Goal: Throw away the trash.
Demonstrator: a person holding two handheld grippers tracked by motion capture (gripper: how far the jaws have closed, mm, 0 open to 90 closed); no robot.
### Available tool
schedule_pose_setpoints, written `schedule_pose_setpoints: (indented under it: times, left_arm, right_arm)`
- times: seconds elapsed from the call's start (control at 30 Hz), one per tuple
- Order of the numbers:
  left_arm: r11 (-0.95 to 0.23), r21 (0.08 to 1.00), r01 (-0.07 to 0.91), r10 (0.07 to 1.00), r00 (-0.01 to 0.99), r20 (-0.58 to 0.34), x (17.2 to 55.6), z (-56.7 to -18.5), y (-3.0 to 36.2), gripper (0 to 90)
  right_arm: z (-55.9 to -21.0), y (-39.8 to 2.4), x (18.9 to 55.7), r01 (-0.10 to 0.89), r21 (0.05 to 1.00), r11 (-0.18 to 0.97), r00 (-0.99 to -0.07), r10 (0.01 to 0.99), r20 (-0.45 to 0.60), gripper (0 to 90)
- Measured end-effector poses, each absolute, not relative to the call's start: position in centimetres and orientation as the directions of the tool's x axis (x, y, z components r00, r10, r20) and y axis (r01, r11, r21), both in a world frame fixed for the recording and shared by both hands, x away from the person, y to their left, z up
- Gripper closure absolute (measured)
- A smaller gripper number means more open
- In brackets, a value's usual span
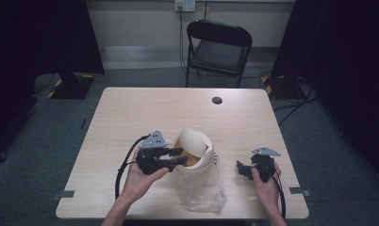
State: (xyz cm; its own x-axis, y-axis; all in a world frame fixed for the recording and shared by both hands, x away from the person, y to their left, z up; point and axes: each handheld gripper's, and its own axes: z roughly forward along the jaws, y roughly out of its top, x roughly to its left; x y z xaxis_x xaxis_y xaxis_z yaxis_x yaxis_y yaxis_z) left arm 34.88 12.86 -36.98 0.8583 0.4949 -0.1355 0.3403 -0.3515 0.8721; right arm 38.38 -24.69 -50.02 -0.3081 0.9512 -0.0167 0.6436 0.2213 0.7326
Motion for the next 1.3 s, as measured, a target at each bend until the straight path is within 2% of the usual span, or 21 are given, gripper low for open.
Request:
schedule_pose_setpoints:
  times: [0.33, 0.4, 0.5, 0.57, 0.8, 1.23, 1.3]
  left_arm:
    - [-0.305, 0.892, 0.334, 0.531, 0.837, -0.132, 34.8, -36.5, 14.3, 49.0]
    - [-0.291, 0.896, 0.335, 0.547, 0.827, -0.131, 34.8, -36.4, 14.8, 42.5]
    - [-0.284, 0.898, 0.337, 0.550, 0.824, -0.135, 34.7, -36.4, 15.0, 39.8]
    - [-0.291, 0.892, 0.345, 0.557, 0.819, -0.135, 34.8, -36.4, 15.2, 32.5]
    - [-0.306, 0.882, 0.359, 0.598, 0.793, -0.115, 35.0, -36.6, 16.1, 19.8]
    - [-0.276, 0.880, 0.387, 0.670, 0.733, -0.112, 34.9, -37.1, 20.3, 16.2]
    - [-0.238, 0.885, 0.399, 0.691, 0.710, -0.134, 34.8, -37.3, 21.0, 16.3]
  right_arm:
    - [-50.0, -24.7, 38.4, 0.644, 0.733, 0.221, -0.308, 0.951, -0.017, 12.5]
    - [-50.0, -24.7, 38.4, 0.643, 0.733, 0.222, -0.309, 0.951, -0.017, 12.5]
    - [-50.0, -24.7, 38.4, 0.643, 0.733, 0.222, -0.309, 0.951, -0.017, 12.5]
    - [-50.0, -24.7, 38.4, 0.643, 0.733, 0.222, -0.309, 0.951, -0.017, 12.5]
    - [-50.0, -24.7, 38.4, 0.643, 0.733, 0.222, -0.309, 0.951, -0.017, 12.5]
    - [-50.0, -24.7, 38.4, 0.643, 0.733, 0.222, -0.309, 0.951, -0.017, 12.6]
    - [-50.0, -24.7, 38.4, 0.643, 0.733, 0.222, -0.309, 0.951, -0.017, 12.5]
